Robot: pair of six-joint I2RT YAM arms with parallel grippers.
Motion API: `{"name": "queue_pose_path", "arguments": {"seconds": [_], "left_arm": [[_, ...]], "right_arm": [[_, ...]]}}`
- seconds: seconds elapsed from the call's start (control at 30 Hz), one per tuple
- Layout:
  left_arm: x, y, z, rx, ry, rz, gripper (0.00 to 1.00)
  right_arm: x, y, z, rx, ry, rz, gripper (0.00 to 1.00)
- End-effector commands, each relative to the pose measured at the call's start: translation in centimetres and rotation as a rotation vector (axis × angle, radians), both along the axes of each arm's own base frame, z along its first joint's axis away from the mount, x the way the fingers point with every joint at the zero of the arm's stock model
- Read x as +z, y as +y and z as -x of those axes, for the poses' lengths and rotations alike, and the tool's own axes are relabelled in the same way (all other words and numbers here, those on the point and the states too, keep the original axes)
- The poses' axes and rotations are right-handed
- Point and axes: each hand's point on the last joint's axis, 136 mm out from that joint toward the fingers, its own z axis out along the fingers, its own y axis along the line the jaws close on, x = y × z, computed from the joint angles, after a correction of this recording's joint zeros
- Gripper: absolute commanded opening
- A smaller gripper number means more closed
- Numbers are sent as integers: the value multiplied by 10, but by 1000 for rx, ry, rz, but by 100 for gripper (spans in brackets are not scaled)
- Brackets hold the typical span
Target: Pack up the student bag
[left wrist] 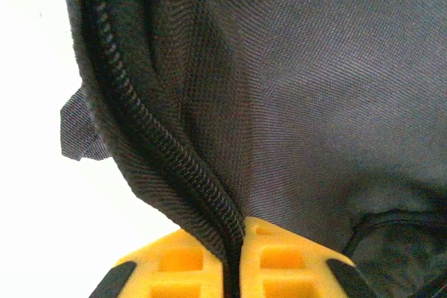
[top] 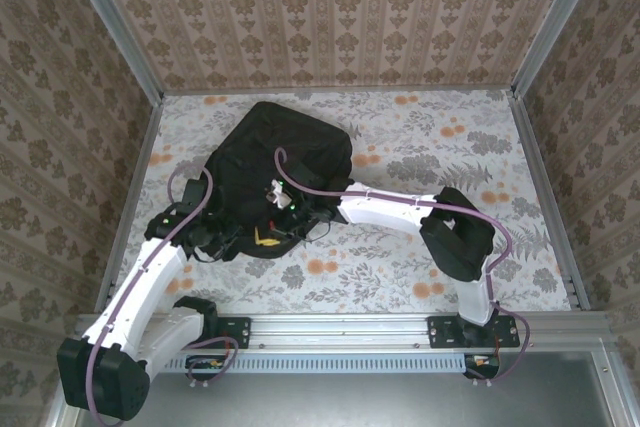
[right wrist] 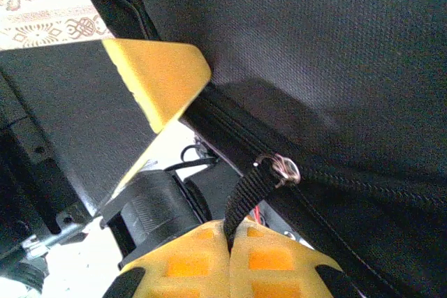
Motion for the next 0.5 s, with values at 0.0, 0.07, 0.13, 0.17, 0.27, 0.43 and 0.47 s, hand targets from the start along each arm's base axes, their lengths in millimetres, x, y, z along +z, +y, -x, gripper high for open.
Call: {"name": "queue_pose_path", "arguments": {"seconds": [0.0, 0.07, 0.13, 0.17, 0.27, 0.43, 0.47], "left_arm": [[4, 9, 1, -24, -25, -68, 4], [6, 11, 1, -30, -28, -82, 2], [5, 12, 1, -32, -28, -86, 0], [4, 12, 2, -33, -27, -86, 0], [1, 11, 3, -42, -22, -85, 0], [5, 18, 4, -50, -34, -125, 0], [7, 18, 4, -53, -39, -129, 0]], "right_arm": [[10, -11, 14, 45, -21, 8, 0], [9, -17, 16, 55, -27, 23, 0], [6, -21, 16, 58, -32, 31, 0], [5, -23, 16, 57, -32, 37, 0], [2, -29, 15, 50, -32, 44, 0], [0, -42, 8, 33, -37, 55, 0], [1, -44, 6, 28, -40, 53, 0]]}}
